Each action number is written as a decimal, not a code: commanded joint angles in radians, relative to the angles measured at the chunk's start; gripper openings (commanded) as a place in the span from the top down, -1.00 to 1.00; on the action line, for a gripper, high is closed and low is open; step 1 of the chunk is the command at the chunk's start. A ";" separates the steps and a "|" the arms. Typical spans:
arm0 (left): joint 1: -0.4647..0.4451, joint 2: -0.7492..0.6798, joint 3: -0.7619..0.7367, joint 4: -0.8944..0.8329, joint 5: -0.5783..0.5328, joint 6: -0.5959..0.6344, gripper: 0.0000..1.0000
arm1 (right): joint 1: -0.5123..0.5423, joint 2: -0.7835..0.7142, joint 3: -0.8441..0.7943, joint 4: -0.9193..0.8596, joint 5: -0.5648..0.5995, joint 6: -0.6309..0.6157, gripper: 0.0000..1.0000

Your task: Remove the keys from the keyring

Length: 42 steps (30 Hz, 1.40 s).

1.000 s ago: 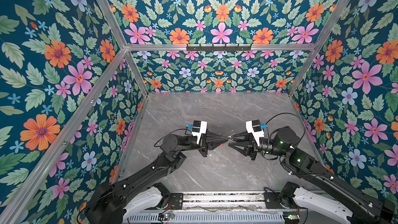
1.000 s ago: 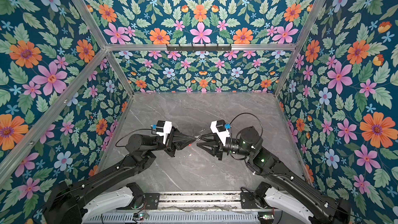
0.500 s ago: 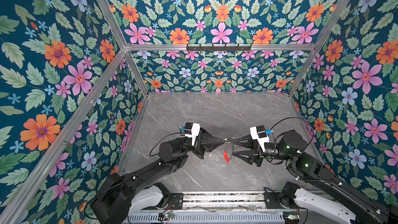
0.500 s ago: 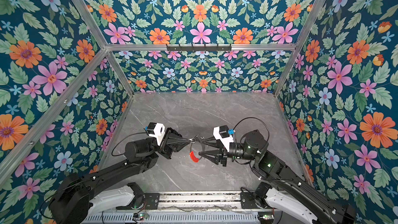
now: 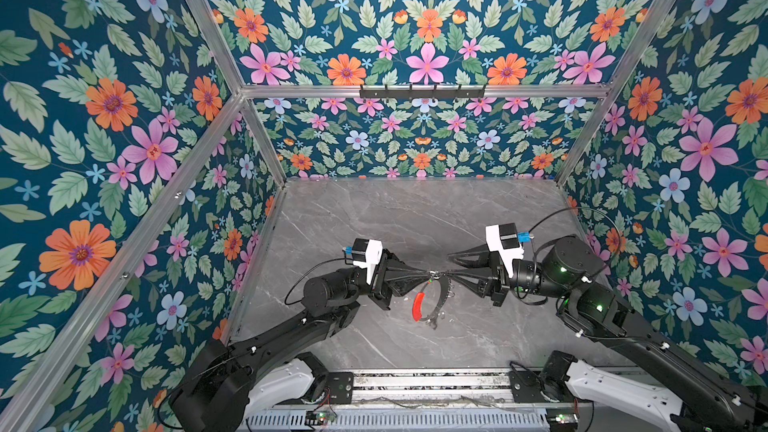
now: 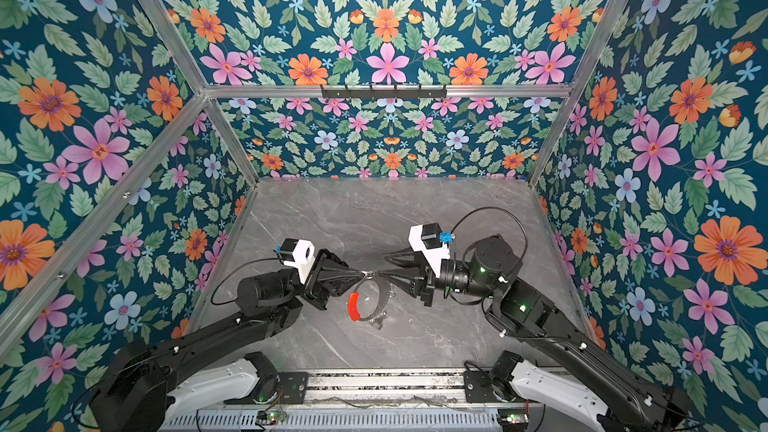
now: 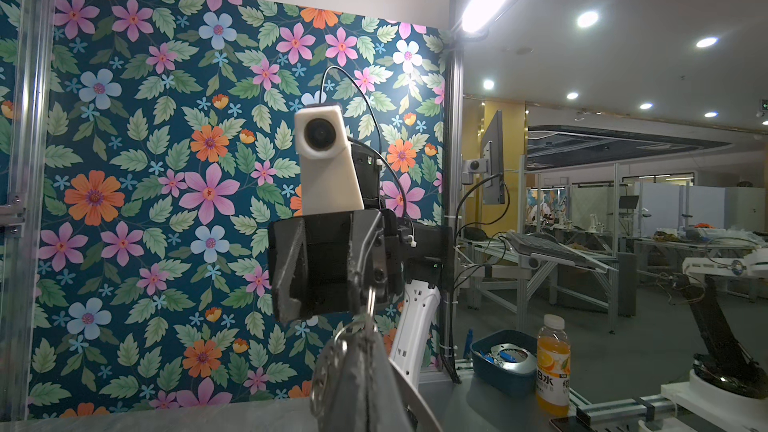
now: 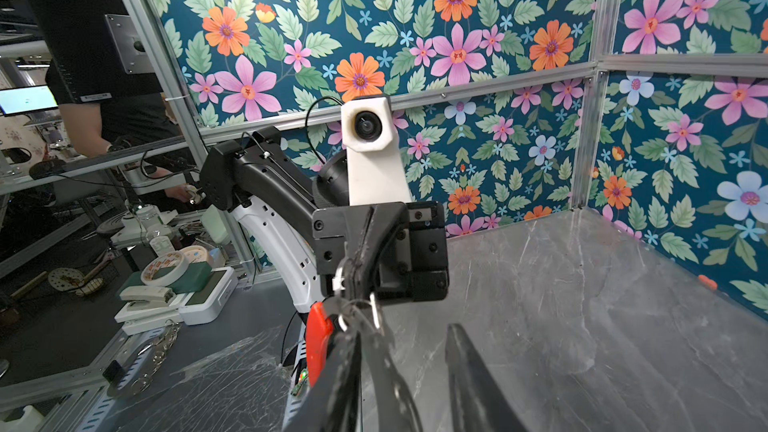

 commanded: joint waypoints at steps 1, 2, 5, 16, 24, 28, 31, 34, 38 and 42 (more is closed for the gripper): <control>0.001 -0.018 -0.003 -0.013 -0.017 0.030 1.00 | 0.001 0.010 0.018 -0.018 -0.017 -0.022 0.37; 0.001 -0.023 -0.003 -0.024 -0.018 0.033 1.00 | 0.001 0.009 0.018 -0.023 -0.020 -0.032 0.37; 0.001 -0.026 0.000 -0.036 -0.004 0.029 1.00 | 0.001 0.001 0.026 -0.072 -0.043 -0.112 0.20; 0.002 -0.055 0.035 -0.157 0.079 0.041 1.00 | 0.001 -0.005 0.046 -0.150 0.020 -0.223 0.09; 0.001 -0.049 0.051 -0.151 0.114 0.023 1.00 | 0.001 0.006 0.025 -0.151 0.079 -0.247 0.12; 0.001 -0.051 0.054 -0.166 0.105 0.036 1.00 | 0.002 0.006 0.014 -0.147 -0.029 -0.232 0.13; 0.002 -0.053 0.063 -0.199 0.108 0.055 1.00 | 0.005 0.005 0.010 -0.145 -0.127 -0.207 0.16; 0.001 -0.066 0.076 -0.263 0.115 0.095 1.00 | 0.016 -0.003 0.008 -0.152 -0.201 -0.192 0.17; 0.002 -0.090 0.100 -0.386 0.129 0.162 1.00 | 0.017 -0.007 0.010 -0.159 -0.259 -0.175 0.07; 0.005 -0.112 0.139 -0.540 0.174 0.236 1.00 | 0.018 -0.074 -0.051 -0.101 -0.120 -0.166 0.03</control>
